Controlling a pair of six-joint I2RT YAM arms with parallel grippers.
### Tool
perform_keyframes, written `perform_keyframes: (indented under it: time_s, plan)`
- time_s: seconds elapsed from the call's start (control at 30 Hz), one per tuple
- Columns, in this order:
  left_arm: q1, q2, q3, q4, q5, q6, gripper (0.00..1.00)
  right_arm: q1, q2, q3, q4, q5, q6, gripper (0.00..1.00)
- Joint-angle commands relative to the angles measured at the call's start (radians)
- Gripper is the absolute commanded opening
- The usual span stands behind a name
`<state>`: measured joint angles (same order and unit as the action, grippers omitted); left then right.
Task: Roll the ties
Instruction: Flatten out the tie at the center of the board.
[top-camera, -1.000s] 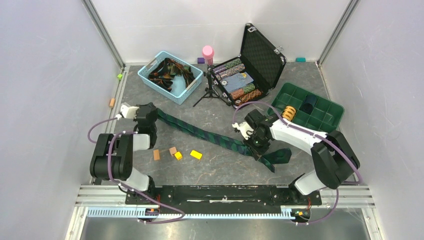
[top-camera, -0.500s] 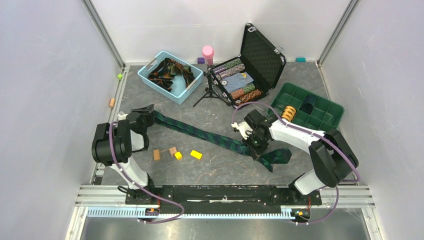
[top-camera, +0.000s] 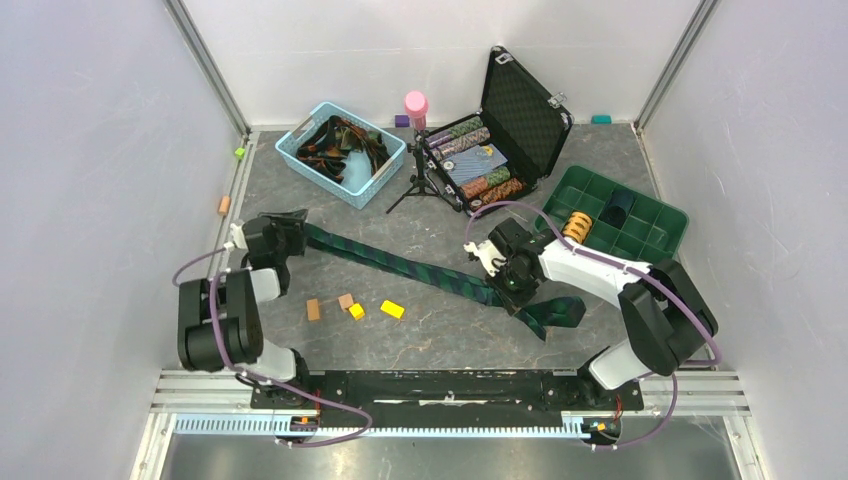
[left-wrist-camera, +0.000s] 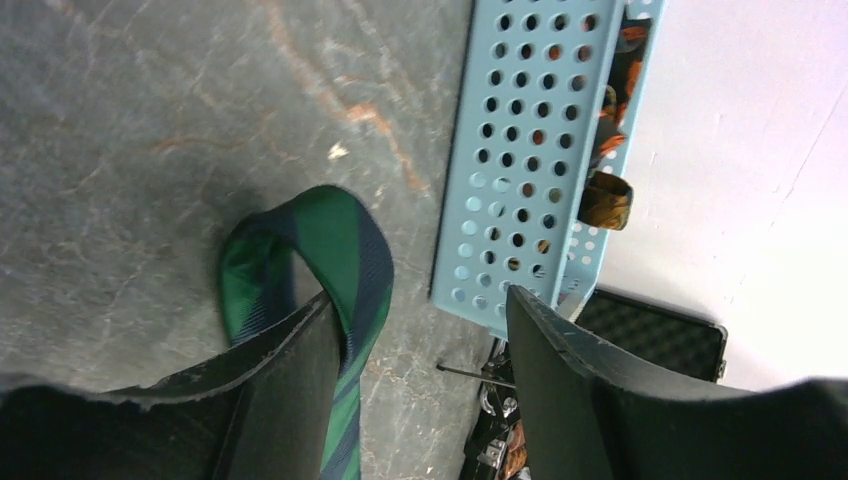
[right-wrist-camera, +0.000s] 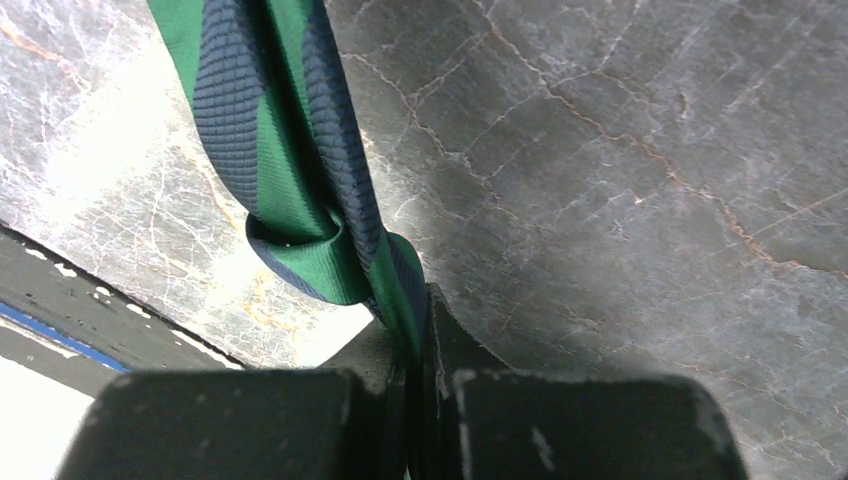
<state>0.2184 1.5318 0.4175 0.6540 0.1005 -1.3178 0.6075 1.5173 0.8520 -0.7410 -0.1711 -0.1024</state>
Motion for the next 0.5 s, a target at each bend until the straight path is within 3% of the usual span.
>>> perform_keyframes:
  time_s: [0.0, 0.3, 0.47]
  plan:
    - [0.009, -0.145, 0.093, -0.31, -0.083, 0.188, 0.67, -0.003, -0.032, -0.007, 0.026, 0.044, 0.013, 0.01]
    - [0.016, -0.258, 0.177, -0.551, -0.171, 0.371, 0.74, -0.003, -0.042, -0.019, 0.028, 0.043, 0.002, 0.02]
    - [0.016, -0.269, 0.146, -0.561, -0.19, 0.382, 0.74, -0.003, -0.046, -0.026, 0.031, 0.045, -0.003, 0.02]
